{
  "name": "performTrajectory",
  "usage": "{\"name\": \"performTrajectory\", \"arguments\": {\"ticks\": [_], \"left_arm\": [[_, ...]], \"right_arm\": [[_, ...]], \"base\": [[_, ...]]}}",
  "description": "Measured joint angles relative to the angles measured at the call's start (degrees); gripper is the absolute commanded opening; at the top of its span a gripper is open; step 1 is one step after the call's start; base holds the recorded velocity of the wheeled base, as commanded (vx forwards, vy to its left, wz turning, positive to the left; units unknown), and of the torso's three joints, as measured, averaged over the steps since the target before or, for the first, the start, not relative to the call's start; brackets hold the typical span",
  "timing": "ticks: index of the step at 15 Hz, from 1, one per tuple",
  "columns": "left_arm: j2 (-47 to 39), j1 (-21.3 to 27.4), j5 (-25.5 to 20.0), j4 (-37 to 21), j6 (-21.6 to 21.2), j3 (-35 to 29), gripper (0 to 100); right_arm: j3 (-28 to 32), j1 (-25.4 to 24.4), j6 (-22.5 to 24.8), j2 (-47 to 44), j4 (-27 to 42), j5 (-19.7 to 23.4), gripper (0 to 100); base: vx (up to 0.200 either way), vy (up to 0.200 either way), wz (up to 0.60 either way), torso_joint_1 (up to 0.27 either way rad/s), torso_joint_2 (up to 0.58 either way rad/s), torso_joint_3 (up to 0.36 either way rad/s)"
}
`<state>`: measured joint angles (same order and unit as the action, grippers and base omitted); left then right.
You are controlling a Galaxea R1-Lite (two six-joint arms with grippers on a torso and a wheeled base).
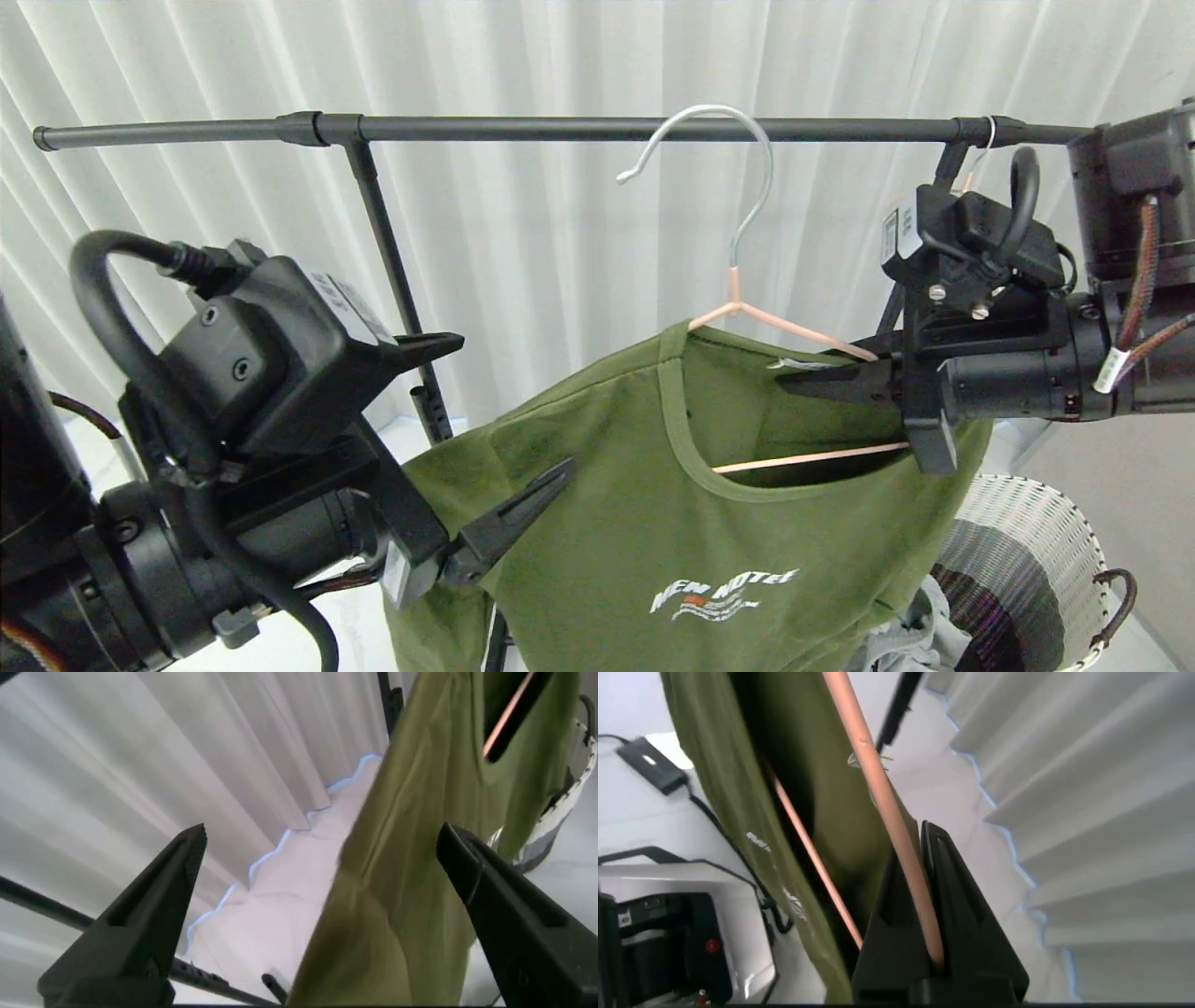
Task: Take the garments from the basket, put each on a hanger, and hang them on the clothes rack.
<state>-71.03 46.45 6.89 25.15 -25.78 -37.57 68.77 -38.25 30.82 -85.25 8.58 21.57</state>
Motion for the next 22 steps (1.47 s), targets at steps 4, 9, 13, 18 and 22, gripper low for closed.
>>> {"name": "performTrajectory", "arguments": {"ticks": [4, 9, 13, 18, 22], "left_arm": [[2.73, -1.61, 0.04, 0.39, 0.02, 2.82, 100], [5.5, -5.08, -0.27, 0.41, 2.11, 9.9, 100], [4.52, -7.29, -0.33, 0.41, 7.29, 13.93, 100], [1.74, -9.98, -0.33, 0.44, 8.19, 14.34, 0], [0.84, -12.65, 0.13, 0.46, 7.91, 14.67, 0]], "right_arm": [[-0.28, 2.86, 0.05, 2.28, 2.15, -1.87, 0], [-0.33, 4.28, 0.13, 4.05, 2.19, -1.95, 0], [-0.9, 3.97, 1.74, 5.03, 2.12, -1.67, 0], [-1.02, 2.56, 2.05, 5.4, 1.71, -1.49, 0], [-1.13, 2.71, 1.96, 5.71, 1.76, -1.91, 0]], "base": [[0.0, 0.0, 0.0, 0.0, 0.0, 0.0], [0.0, 0.0, 0.0, 0.0, 0.0, 0.0], [0.0, 0.0, 0.0, 0.0, 0.0, 0.0], [0.0, 0.0, 0.0, 0.0, 0.0, 0.0], [0.0, 0.0, 0.0, 0.0, 0.0, 0.0]]}}
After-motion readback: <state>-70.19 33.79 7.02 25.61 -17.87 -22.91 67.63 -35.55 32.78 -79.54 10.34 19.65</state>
